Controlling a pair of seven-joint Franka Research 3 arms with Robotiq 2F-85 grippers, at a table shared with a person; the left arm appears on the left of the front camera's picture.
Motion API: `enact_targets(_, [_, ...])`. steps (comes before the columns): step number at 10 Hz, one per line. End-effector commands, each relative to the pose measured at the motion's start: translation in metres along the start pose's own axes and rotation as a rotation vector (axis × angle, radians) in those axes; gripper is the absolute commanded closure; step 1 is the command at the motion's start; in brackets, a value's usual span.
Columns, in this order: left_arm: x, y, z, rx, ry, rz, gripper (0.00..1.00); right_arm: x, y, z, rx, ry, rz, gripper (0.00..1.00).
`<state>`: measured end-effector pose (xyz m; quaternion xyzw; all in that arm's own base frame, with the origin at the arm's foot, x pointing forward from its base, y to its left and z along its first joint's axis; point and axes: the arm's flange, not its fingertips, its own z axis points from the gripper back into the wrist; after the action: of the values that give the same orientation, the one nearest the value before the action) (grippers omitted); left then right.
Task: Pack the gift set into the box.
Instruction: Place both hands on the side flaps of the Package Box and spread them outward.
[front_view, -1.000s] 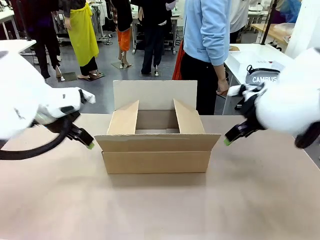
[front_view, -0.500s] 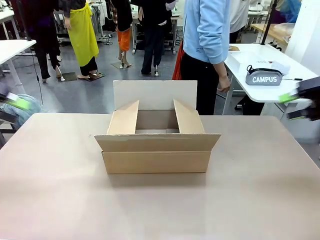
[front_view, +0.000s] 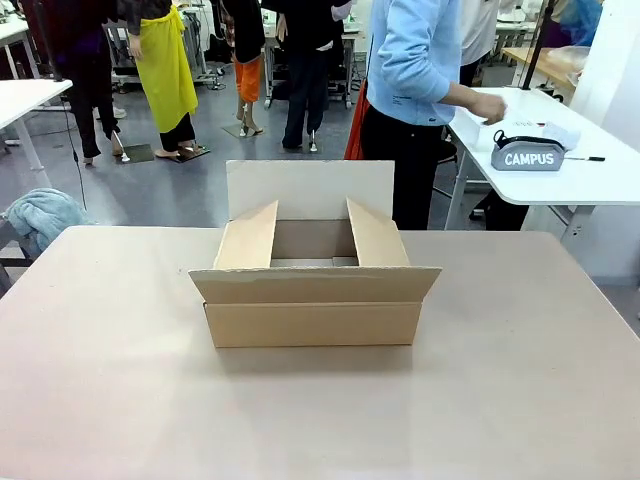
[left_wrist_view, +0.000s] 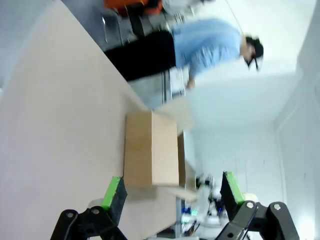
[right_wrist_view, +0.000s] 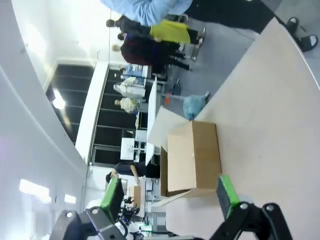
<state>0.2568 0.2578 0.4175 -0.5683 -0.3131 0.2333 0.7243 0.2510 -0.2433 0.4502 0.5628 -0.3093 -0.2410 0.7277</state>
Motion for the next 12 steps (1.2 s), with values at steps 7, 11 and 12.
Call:
enact_targets(7, [-0.007, -0.038, -0.046, 0.069, 0.155, -0.101, 0.00, -0.012, 0.056, -0.074, -0.133, 0.159, 0.131, 0.00])
enact_targets(11, [-0.066, -0.194, -0.231, 0.347, 0.454, -0.441, 0.00, -0.072, 0.167, -0.263, -0.061, 0.563, 0.728, 0.00])
enact_targets(12, [-0.091, -0.210, -0.269, 0.406, 0.499, -0.520, 0.00, -0.092, 0.172, -0.299, -0.058, 0.619, 0.799, 0.00])
